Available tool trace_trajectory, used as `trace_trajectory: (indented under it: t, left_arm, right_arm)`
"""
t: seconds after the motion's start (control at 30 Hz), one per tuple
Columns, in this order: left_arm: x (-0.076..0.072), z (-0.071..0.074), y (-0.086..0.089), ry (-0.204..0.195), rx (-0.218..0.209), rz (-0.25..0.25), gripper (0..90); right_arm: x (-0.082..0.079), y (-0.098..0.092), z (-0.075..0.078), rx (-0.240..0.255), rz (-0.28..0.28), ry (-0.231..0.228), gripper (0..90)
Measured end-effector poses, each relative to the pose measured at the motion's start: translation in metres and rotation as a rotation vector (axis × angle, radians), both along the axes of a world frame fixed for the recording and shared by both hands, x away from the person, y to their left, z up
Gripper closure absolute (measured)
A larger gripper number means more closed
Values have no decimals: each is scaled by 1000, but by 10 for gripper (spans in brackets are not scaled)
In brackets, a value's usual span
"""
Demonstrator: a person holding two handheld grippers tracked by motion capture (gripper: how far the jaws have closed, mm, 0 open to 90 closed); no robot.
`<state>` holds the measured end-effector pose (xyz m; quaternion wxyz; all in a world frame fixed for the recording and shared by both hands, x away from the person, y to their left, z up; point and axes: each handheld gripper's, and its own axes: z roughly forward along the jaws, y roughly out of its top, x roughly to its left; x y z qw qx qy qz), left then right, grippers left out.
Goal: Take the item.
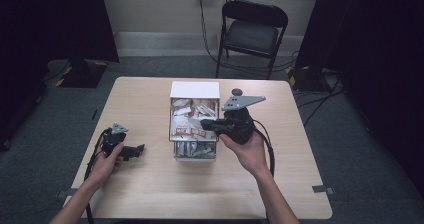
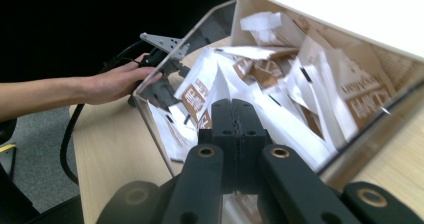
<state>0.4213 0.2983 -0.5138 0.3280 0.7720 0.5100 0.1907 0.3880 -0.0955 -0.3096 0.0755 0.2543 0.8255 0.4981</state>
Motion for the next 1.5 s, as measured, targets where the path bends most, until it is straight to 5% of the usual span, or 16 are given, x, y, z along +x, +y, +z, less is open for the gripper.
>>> trace_trajectory:
  t: [0.5, 0.83, 0.97, 1.5]
  left_arm:
    - [0, 0, 0, -2, -2, 1, 0]
    - [0, 0, 0, -4, -4, 4, 0]
    - [0, 0, 0, -4, -4, 5, 0]
    - [0, 0, 0, -3, -4, 5, 0]
  right_arm:
    - [11, 10, -14, 3, 65, 45, 756]
    - [6, 19, -14, -16, 123, 48, 826]
    - [5, 20, -14, -23, 102, 35, 889]
    - [4, 15, -9, 15, 68, 7, 900]
